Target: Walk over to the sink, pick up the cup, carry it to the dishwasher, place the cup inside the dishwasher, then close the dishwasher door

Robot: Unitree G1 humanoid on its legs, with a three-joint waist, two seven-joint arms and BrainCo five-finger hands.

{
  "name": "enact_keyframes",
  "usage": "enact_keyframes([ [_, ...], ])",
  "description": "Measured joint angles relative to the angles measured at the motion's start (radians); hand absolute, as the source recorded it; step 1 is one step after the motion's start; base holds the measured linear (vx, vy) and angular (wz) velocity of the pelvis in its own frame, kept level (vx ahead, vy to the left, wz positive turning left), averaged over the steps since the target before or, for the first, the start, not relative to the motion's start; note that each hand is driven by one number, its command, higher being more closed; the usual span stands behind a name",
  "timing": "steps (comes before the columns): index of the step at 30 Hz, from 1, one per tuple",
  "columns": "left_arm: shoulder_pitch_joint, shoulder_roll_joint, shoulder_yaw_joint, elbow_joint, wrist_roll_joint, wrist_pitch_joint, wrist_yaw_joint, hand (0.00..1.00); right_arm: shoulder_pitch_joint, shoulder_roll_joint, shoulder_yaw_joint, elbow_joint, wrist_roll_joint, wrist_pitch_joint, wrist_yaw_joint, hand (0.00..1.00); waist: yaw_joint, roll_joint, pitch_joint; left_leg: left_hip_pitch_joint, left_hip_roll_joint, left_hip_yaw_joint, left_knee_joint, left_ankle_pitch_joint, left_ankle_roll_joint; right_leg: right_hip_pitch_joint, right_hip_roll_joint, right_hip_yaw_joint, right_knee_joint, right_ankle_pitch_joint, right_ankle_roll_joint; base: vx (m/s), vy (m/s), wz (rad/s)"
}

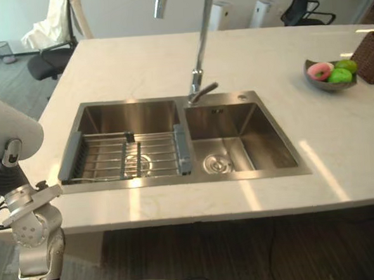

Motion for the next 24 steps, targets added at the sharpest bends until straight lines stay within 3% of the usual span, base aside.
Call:
enact_keyframes([
  [2,0.026,-0.003,-0.001,-0.014,-0.016,0.000,-0.020,1.00,-0.017,-0.004,-0.003,0.000,0.028,0.001,0.024,0.00,0.013,-0.009,0.050,-0.080,-0.024,-0.084,0.147,-0.022,-0.007,-0.007,-0.032,-0.096,0.138,-0.078,-0.004,0.02,-0.086,1.55],
  [4,0.058,-0.003,0.003,-0.049,-0.036,-0.004,-0.022,1.00,-0.027,-0.028,-0.004,0.004,0.038,0.001,0.046,0.00,0.032,0.007,0.090,-0.150,-0.036,-0.103,0.218,-0.015,-0.017,0.012,-0.048,-0.198,0.178,-0.110,-0.012,-0.07,-0.049,2.07],
  [5,0.071,-0.003,0.011,-0.056,-0.045,-0.013,-0.025,1.00,-0.046,-0.041,-0.007,0.022,0.046,0.000,0.050,0.00,0.056,0.015,0.111,-0.161,-0.037,-0.074,0.220,0.002,-0.026,0.024,-0.050,-0.247,0.185,-0.126,-0.015,-0.13,-0.046,2.28],
  [6,0.083,-0.006,0.025,-0.056,-0.055,-0.017,-0.028,1.00,-0.082,-0.051,-0.031,0.057,0.048,0.001,0.051,0.00,0.078,0.014,0.133,-0.187,-0.051,-0.014,0.178,0.066,-0.054,0.030,-0.071,-0.320,0.190,-0.136,-0.019,-0.14,-0.012,1.86],
  [7,0.090,-0.009,0.038,-0.055,-0.060,-0.019,-0.031,1.00,-0.098,-0.048,-0.046,0.075,0.047,0.001,0.051,0.00,0.086,-0.001,0.138,-0.187,-0.051,0.037,0.154,0.076,-0.042,0.023,-0.090,-0.364,0.181,-0.138,-0.023,-0.18,0.001,2.09],
  [8,0.095,-0.007,0.048,-0.059,-0.083,-0.035,-0.044,1.00,-0.113,-0.056,-0.071,0.073,0.048,0.000,0.049,0.00,0.108,0.011,0.144,-0.220,0.027,0.262,0.321,-0.055,0.100,0.026,-0.093,-0.455,0.178,-0.143,-0.029,-0.15,0.000,1.91],
  [9,0.096,-0.008,0.052,-0.059,-0.103,-0.054,-0.065,1.00,-0.121,-0.071,-0.076,0.065,0.048,0.002,0.048,0.00,0.117,0.022,0.144,-0.199,0.114,0.427,0.492,-0.149,0.163,0.042,-0.096,-0.523,0.180,-0.146,-0.034,-0.11,-0.025,1.99],
  [12,0.102,-0.009,0.025,-0.065,-0.112,-0.086,-0.122,1.00,-0.128,-0.092,-0.089,0.052,0.070,0.014,0.049,0.00,0.107,0.030,0.130,-0.101,0.228,0.545,0.656,-0.210,0.149,0.073,-0.138,-0.679,0.212,-0.147,-0.036,0.01,0.010,1.67],
  [13,0.108,-0.010,0.013,-0.064,-0.113,-0.090,-0.150,1.00,-0.117,-0.094,-0.109,0.029,0.070,0.019,0.049,0.00,0.098,0.046,0.115,-0.067,0.264,0.562,0.638,-0.189,0.154,0.080,-0.156,-0.756,0.242,-0.149,-0.039,0.08,0.080,1.91],
  [14,0.112,-0.013,0.004,-0.062,-0.114,-0.092,-0.162,1.00,-0.104,-0.097,-0.117,0.014,0.070,0.019,0.050,0.00,0.095,0.063,0.104,-0.054,0.287,0.581,0.613,-0.128,0.173,0.084,-0.161,-0.794,0.272,-0.151,-0.042,0.11,0.141,2.24],
  [15,0.111,-0.024,-0.018,-0.049,-0.121,-0.095,-0.195,1.00,-0.075,-0.103,-0.134,-0.012,0.073,0.029,0.050,0.00,0.083,0.081,0.092,-0.048,0.259,0.610,0.556,-0.101,0.180,0.086,-0.234,-0.846,0.397,-0.160,-0.056,0.05,0.236,2.67],
  [16,0.112,-0.028,-0.037,-0.034,-0.155,-0.104,-0.229,1.00,-0.048,-0.094,-0.143,-0.012,0.083,0.030,0.051,0.00,0.054,0.067,0.087,-0.019,0.199,0.640,0.465,-0.087,0.209,0.065,-0.339,-0.881,0.576,-0.153,-0.110,0.01,0.255,2.78],
  [18,0.108,-0.045,-0.024,-0.021,-0.192,-0.130,-0.249,1.00,-0.055,-0.077,-0.161,-0.008,0.086,0.031,0.051,0.00,0.047,0.095,0.080,-0.010,0.166,0.600,0.310,-0.092,0.196,-0.002,-0.283,-0.887,0.550,-0.218,-0.045,-0.13,0.211,2.05],
  [19,0.074,-0.026,-0.003,-0.017,-0.229,-0.155,-0.266,1.00,-0.077,-0.038,-0.153,-0.014,0.089,0.028,0.050,0.00,0.049,0.065,0.086,-0.009,0.142,0.592,0.225,-0.114,0.064,-0.075,-0.167,-0.945,0.237,-0.123,-0.087,-0.16,0.128,1.95],
  [20,0.063,-0.023,-0.015,0.013,-0.231,-0.167,-0.281,1.00,-0.079,-0.037,-0.145,-0.010,0.093,0.031,0.050,0.00,0.028,0.072,0.100,-0.005,0.146,0.562,0.218,-0.135,0.016,-0.047,-0.149,-0.961,0.218,-0.069,-0.088,-0.16,0.087,1.92],
  [21,0.079,-0.022,-0.057,0.050,-0.239,-0.152,-0.285,1.00,-0.081,-0.037,-0.134,-0.009,0.105,0.039,0.045,0.00,0.040,0.046,0.091,0.023,0.114,0.536,0.154,-0.096,-0.023,-0.011,-0.174,-1.009,0.218,-0.061,-0.090,-0.11,0.106,1.27],
  [22,0.128,-0.024,-0.104,0.040,-0.240,-0.145,-0.290,1.00,-0.083,-0.055,-0.121,-0.024,0.106,0.034,0.045,0.00,0.044,0.053,0.077,0.054,0.083,0.516,0.062,-0.062,-0.030,0.003,-0.193,-1.029,0.244,-0.061,-0.089,-0.12,0.149,0.85],
  [24,0.143,-0.021,-0.137,0.037,-0.239,-0.143,-0.300,1.00,-0.101,-0.083,-0.115,-0.043,0.106,0.036,0.044,0.00,0.054,0.056,0.074,0.071,0.046,0.493,0.006,-0.036,0.000,0.016,-0.229,-1.040,0.281,-0.057,-0.085,-0.02,0.177,0.58],
])
